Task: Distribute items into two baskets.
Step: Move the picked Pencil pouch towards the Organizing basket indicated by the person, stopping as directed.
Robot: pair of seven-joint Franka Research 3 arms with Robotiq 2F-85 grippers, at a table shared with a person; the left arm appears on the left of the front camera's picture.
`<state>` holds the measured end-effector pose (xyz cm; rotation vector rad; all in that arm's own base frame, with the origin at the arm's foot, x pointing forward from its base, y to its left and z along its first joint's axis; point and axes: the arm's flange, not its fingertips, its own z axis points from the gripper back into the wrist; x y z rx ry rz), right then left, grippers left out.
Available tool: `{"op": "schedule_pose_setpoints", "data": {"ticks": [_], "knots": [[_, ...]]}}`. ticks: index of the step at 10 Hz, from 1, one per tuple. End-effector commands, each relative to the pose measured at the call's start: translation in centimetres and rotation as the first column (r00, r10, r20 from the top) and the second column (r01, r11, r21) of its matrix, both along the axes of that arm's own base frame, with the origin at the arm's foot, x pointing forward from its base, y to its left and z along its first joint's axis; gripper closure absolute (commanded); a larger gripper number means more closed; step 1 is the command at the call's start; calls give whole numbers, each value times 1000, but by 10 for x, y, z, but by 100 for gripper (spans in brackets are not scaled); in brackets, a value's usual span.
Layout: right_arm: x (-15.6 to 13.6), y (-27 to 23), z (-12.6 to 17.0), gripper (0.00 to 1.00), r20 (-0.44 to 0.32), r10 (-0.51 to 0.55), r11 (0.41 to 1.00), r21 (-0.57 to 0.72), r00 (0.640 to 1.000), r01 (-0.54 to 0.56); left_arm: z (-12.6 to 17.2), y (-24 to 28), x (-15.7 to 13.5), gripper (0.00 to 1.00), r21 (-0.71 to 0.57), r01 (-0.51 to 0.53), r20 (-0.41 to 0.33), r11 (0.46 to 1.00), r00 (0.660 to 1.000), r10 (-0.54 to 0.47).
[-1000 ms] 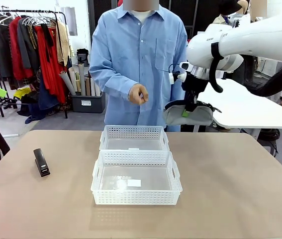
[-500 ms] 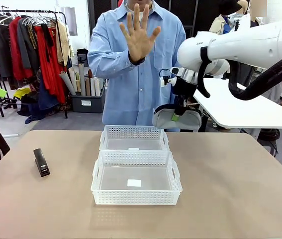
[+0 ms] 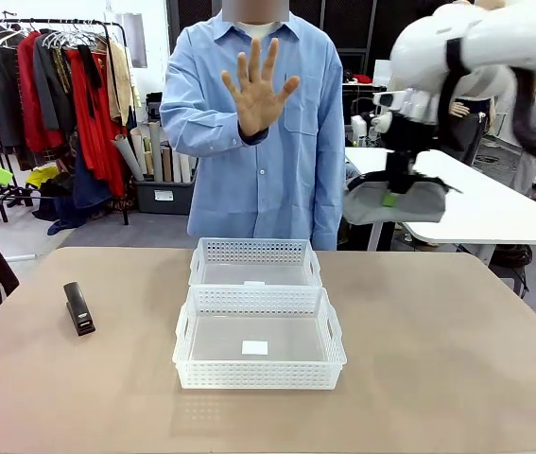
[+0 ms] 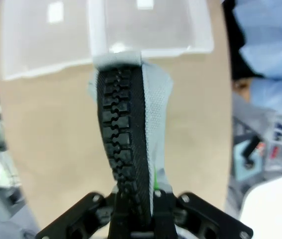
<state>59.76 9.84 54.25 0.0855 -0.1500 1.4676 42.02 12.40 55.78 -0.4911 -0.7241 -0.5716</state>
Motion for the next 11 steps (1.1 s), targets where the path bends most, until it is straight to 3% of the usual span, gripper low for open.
{"op": "schedule_pose_setpoints", "data": {"ticks": [1, 4, 5, 6, 11], "knots": [[-41, -22, -8, 100, -18, -6, 1000, -17, 1000, 6, 1, 0, 0, 0, -8, 9, 6, 1000, 1000, -8], [-61, -42, 0, 100, 8, -58, 998, -21, 998, 58, 1, 0, 0, 0, -8, 9, 6, 1000, 1000, -8], [-60, -42, 2, 100, 29, -30, 999, -13, 999, 30, 1, 0, 0, 0, -8, 9, 6, 1000, 1000, -8], [-55, -45, 0, 100, -32, -56, 998, -30, 998, 55, 1, 0, 0, 0, -8, 9, 6, 1000, 1000, -8], [-55, -45, 0, 100, -32, -56, 998, -30, 998, 55, 1, 0, 0, 0, -8, 9, 6, 1000, 1000, -8]]}}
